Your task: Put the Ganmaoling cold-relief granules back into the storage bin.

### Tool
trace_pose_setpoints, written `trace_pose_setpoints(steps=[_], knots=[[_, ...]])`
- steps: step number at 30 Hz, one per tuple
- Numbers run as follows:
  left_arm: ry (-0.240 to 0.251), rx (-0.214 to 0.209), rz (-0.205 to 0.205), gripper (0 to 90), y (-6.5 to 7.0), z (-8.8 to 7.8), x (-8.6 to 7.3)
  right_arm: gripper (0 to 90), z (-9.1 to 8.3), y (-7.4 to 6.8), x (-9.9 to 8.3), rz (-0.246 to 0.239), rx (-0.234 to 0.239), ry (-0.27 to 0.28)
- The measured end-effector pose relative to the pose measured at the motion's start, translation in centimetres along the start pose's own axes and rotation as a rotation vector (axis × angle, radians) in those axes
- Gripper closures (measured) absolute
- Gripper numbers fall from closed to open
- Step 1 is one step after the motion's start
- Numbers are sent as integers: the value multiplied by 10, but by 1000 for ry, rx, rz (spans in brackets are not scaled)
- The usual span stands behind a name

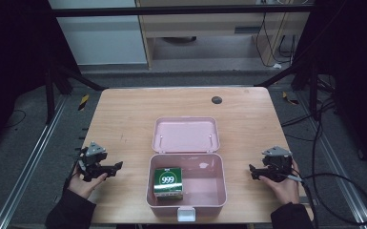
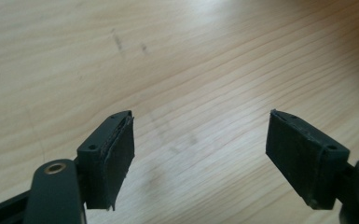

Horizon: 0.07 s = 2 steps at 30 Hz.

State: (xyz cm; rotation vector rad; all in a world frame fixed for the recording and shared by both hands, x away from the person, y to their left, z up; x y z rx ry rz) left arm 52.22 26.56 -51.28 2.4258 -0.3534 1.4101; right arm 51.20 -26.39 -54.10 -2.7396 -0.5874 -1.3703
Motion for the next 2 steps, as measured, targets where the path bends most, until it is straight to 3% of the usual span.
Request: trace_pose_setpoints(steps=[2], knots=[[-24, 24, 1, 213, -8, 2, -8, 22, 1, 0, -1, 2, -1, -2]])
Point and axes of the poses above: each handheld gripper's, and its own axes: z roughly forward along the jaws, x roughly out of its top, y roughly to its right, the point moved 7 cm from there along z, roughly forward along the jaws, and after that the axes turned 7 degrees about y, right-handed, at the moved point
